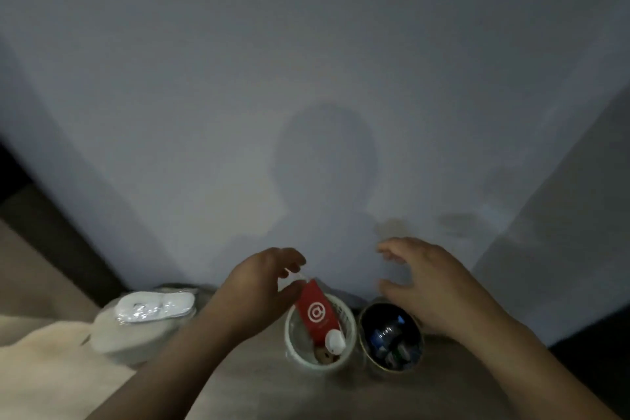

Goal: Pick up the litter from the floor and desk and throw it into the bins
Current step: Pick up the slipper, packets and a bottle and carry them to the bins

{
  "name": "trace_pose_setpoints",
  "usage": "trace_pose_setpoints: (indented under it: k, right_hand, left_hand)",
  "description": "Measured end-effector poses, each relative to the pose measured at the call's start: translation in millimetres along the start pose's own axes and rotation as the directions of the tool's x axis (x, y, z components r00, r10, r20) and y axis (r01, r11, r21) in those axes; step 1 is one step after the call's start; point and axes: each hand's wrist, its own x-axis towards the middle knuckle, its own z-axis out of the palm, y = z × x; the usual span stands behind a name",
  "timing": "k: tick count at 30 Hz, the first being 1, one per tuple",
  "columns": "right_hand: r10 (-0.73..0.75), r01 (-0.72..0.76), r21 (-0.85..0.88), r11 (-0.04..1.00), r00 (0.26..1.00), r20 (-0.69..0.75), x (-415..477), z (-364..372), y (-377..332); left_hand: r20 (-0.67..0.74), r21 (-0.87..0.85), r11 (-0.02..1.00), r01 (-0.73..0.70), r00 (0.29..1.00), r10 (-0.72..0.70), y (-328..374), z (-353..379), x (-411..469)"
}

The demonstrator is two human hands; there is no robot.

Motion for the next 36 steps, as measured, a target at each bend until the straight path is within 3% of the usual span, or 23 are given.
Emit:
trace_pose_setpoints:
  k: [6, 10, 16, 22, 29, 36]
  right_hand:
    - [-0.256, 0.256, 0.023, 0.966, 0.966, 0.018, 16, 1, -106]
    - [-0.455, 0.453, 0.043, 0.890, 0.888, 0.070, 26, 25, -204]
    - [-0.703, 0.694, 0.112, 0.711, 0.699, 0.131, 5, 85, -383]
    - [-0.850, 0.825, 0.206, 0.526, 0.500, 0.166, -44, 151, -549]
    - [-0.926, 0.886, 0.291, 0.362, 0.305, 0.222, -89, 213, -679]
    - [-0.955, 0.915, 0.335, 0.224, 0.138, 0.262, -92, 258, -777]
  left_hand:
    - [-0.225, -0.116, 0.982, 0.148, 0.959, -0.171, -26, -67, -79]
    - [-0.345, -0.140, 0.951, 0.276, 0.887, -0.308, -66, -117, -156]
    - [-0.525, -0.150, 0.837, 0.527, 0.675, -0.519, -138, -191, -316]
    - [-0.645, -0.211, 0.687, 0.695, 0.429, -0.632, -190, -241, -487]
    - [-0.677, -0.364, 0.537, 0.761, 0.179, -0.714, -223, -261, -612]
    - [-0.685, -0.438, 0.431, 0.789, 0.018, -0.729, -270, -288, -663]
